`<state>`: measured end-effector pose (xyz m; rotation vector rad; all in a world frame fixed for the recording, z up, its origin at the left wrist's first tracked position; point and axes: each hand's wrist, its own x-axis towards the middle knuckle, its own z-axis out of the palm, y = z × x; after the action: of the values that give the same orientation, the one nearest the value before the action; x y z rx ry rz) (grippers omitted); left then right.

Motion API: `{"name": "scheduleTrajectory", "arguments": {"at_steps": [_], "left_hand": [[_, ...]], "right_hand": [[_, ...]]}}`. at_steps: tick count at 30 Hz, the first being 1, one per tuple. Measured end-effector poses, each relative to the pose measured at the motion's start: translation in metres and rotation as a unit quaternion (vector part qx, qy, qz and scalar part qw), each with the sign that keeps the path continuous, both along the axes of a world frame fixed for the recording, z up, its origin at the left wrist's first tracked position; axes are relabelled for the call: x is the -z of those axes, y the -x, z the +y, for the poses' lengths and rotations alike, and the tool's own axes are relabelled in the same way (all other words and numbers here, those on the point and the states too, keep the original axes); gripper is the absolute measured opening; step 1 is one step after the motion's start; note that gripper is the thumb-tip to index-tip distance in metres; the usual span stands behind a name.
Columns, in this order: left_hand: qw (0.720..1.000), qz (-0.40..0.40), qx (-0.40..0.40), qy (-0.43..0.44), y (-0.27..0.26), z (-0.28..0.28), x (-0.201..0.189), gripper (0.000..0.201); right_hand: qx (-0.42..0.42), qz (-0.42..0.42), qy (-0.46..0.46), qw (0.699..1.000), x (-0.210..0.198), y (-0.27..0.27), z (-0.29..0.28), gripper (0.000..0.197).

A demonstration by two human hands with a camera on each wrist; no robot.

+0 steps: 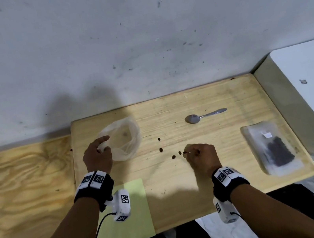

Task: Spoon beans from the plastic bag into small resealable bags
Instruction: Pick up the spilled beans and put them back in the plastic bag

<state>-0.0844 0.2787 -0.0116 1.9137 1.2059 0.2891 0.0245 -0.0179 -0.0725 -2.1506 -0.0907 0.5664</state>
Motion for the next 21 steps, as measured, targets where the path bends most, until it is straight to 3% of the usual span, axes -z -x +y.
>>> {"name": "scheduleTrajectory", "arguments": {"at_steps": [5,7,10,14,16,18,21], "left_hand": [[1.000,-0.009,-0.014,0.001,-0.002,-0.012,0.001,0.034],[1.000,-0.011,-0.018,0.000,-0.004,-0.015,0.002,0.034],[1.000,-0.011,-0.023,-0.002,-0.007,-0.018,0.002,0.034],[1.000,-0.007,-0.027,-0.003,-0.010,-0.020,0.000,0.034],[0.999,-0.010,-0.032,-0.003,-0.010,-0.018,-0.001,0.034],[0.999,-0.009,-0.034,-0.002,-0.011,-0.017,-0.001,0.035],[0.999,-0.007,-0.038,0.004,-0.010,-0.015,-0.002,0.035]], "right_hand": [[-0.095,0.000,0.026,0.995,0.006,-0.008,-0.005,0.012],[-0.104,0.019,0.020,0.994,0.010,-0.009,-0.007,0.028],[-0.166,-0.052,0.068,0.982,0.008,-0.014,-0.005,0.009],[-0.208,-0.069,0.052,0.974,0.006,-0.018,-0.006,0.011],[-0.170,-0.011,0.005,0.985,-0.001,-0.017,-0.004,0.021],[-0.047,0.122,-0.093,0.987,-0.012,-0.020,-0.004,0.027],[0.085,0.341,-0.241,0.905,-0.030,-0.024,-0.010,0.025]]}}
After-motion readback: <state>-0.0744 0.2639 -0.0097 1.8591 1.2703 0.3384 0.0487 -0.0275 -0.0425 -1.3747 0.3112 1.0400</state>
